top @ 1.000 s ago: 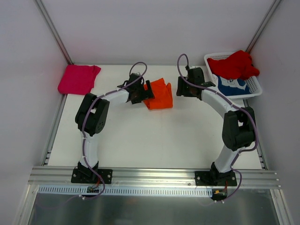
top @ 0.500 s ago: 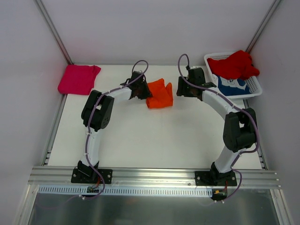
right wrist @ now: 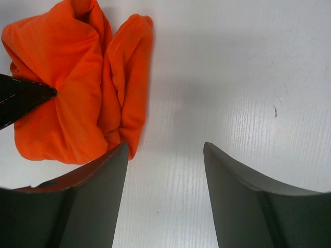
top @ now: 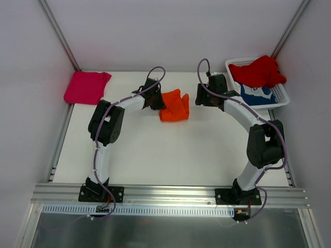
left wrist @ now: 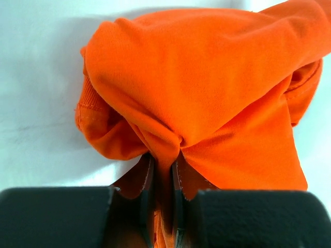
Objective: Fold and stack the t-shirts
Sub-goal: Neatly place the folded tshirt to the corner
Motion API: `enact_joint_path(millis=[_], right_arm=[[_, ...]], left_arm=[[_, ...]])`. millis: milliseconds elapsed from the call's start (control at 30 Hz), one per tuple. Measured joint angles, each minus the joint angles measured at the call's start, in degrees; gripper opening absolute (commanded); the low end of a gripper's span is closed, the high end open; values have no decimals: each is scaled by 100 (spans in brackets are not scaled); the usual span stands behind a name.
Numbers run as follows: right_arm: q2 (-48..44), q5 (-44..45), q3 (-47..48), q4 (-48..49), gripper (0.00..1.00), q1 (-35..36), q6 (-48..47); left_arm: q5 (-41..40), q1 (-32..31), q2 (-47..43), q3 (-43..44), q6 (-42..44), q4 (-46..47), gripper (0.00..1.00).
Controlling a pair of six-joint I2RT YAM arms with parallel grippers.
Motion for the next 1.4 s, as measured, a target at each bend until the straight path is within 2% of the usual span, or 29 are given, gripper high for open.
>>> enact_joint_path(millis=[367, 600, 933, 1167, 1400], right_arm=[[-2, -166, -96, 164, 63, -2, 116], [-63, -236, -190, 251, 63, -2, 170], [-205, -321, -297, 299, 63, -2, 212], [-238, -350, -374, 337, 63, -2, 236], [-245, -363, -376, 407, 63, -2, 251]], left_arm=[[-581, 37, -413, 247, 1110, -1163, 0], [-940, 278, -566, 632, 1766, -1657, 0], [-1200, 1167, -734, 894, 2271, -1969, 0], [-1198, 1801, -737, 1023, 2332, -2090, 0], [-1191, 2275, -734, 1582, 2533, -2223, 0]])
